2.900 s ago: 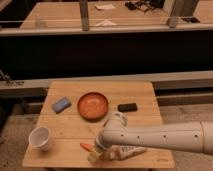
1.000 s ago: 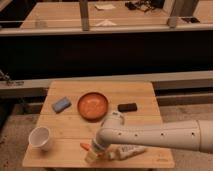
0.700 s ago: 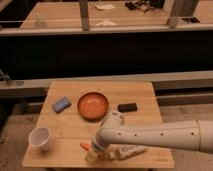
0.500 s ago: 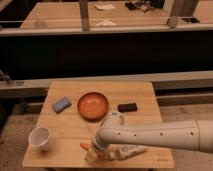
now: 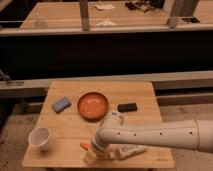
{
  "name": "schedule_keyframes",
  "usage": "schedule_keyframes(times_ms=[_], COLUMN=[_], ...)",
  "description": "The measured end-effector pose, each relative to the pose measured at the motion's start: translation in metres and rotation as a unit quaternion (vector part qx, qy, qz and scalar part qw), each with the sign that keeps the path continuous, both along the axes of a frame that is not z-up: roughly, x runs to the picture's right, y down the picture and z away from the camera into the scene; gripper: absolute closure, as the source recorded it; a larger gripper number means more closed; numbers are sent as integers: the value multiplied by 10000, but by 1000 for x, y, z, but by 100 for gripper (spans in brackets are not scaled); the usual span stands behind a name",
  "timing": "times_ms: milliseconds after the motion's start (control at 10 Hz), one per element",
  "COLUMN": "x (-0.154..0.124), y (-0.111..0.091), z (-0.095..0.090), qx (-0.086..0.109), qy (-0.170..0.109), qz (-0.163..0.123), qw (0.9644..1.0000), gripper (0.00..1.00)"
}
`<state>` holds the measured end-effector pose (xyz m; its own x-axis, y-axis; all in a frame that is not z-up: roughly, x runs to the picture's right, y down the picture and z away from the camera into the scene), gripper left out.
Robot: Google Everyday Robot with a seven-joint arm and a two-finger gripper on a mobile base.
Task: Drag the pepper across the table
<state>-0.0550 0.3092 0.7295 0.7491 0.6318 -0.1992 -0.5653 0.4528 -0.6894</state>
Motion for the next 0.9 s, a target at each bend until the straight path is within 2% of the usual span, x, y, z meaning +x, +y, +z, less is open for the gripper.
schedule_keyframes(times_ms=[500, 600, 700, 900], x=[-4, -4, -5, -7], y=[2, 3, 3, 2], z=[1, 1, 1, 1], qx=[-73, -80, -87, -113], qy=[-19, -18, -13, -19], qz=[41, 48, 66, 96], qw=[10000, 10000, 9999, 9999], gripper=[23, 24, 29, 30])
